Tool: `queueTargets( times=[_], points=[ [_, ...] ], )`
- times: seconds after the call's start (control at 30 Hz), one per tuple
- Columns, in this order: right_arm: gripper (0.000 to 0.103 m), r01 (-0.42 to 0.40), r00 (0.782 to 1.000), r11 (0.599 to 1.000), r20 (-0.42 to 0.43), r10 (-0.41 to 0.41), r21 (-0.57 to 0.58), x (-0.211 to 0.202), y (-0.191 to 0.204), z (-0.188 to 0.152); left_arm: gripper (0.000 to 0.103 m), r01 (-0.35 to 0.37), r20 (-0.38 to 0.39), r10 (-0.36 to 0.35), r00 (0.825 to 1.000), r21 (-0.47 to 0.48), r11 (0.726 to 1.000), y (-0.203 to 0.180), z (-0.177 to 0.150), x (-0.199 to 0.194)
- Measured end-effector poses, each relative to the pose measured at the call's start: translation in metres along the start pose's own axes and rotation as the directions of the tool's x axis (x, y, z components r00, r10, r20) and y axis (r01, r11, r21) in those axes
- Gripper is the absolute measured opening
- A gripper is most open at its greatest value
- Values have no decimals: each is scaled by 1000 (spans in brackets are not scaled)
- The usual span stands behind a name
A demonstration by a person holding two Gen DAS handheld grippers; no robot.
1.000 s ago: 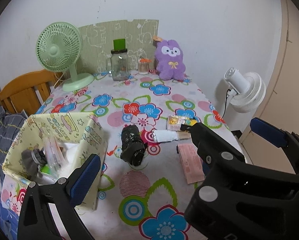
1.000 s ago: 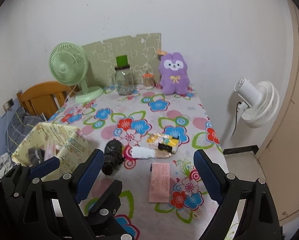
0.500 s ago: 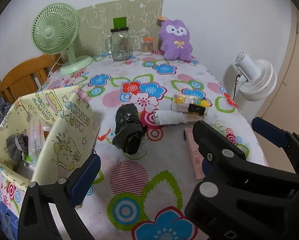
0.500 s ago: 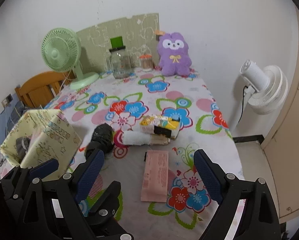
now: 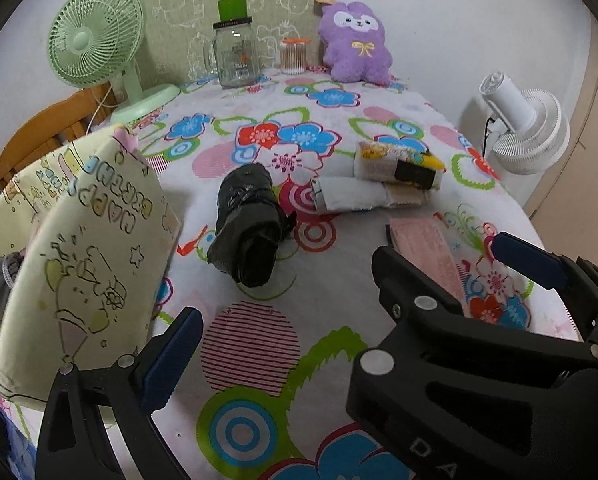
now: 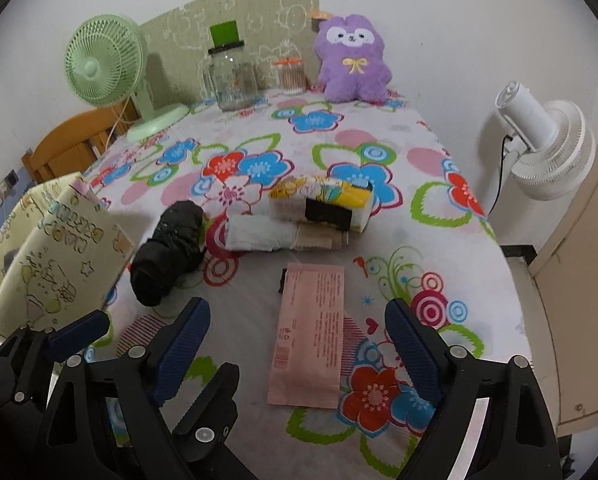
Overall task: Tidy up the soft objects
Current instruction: 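Grasp the pink paper packet with the right gripper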
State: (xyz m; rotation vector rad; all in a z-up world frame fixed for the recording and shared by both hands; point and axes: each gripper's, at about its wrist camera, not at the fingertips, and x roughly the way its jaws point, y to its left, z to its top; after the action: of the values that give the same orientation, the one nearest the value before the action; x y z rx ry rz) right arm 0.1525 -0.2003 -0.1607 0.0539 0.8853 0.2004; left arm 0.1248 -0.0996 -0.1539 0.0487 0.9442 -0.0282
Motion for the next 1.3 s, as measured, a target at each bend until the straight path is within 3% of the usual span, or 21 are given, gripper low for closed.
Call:
queueTargets(
  times=[0.17, 0.23, 0.37, 0.43, 0.63, 0.8, 0.9, 1.03, 1.3],
  points=[
    [80, -3, 999, 1000, -43, 3, -4, 13, 0, -4, 99, -9, -29, 9, 1000, 7, 1000, 0, -4, 8],
    [68, 4, 997, 1000, -75, -5, -9, 20, 1, -5, 98, -13, -39, 14, 999, 13, 1000, 0, -5, 12],
    [59, 29, 997, 999, -78, -31, -28, 22, 3, -6, 99, -14, -43, 14, 999, 10, 1000, 0, -5, 14],
    [42, 44, 996, 999, -76, -47, -31, 22, 3, -6, 99, -17, -42, 17, 999, 10, 1000, 0, -6, 13],
    [41, 44, 996, 999, -78, -46, -29, 16, 2, -6, 97, -24, -28, 24, 999, 20, 1000, 0, -4, 8],
    [41, 44, 998, 999, -36, -44, -26, -1, 3, -2, 97, -30, 23, 30, 999, 13, 999, 0, 0, -7],
    [41, 31, 999, 999, -5, -31, -23, -12, 4, 3, 91, -50, 56, 50, 997, -13, 999, 3, 4, -16],
    [41, 29, 999, 999, 24, -28, -32, -18, 5, 12, 90, -67, 91, 69, 993, -25, 997, 5, 11, -21],
    [41, 7, 999, 999, 51, -5, -35, -20, 7, 30, 88, -82, 96, 88, 992, -62, 995, 9, 28, -20]
  ],
)
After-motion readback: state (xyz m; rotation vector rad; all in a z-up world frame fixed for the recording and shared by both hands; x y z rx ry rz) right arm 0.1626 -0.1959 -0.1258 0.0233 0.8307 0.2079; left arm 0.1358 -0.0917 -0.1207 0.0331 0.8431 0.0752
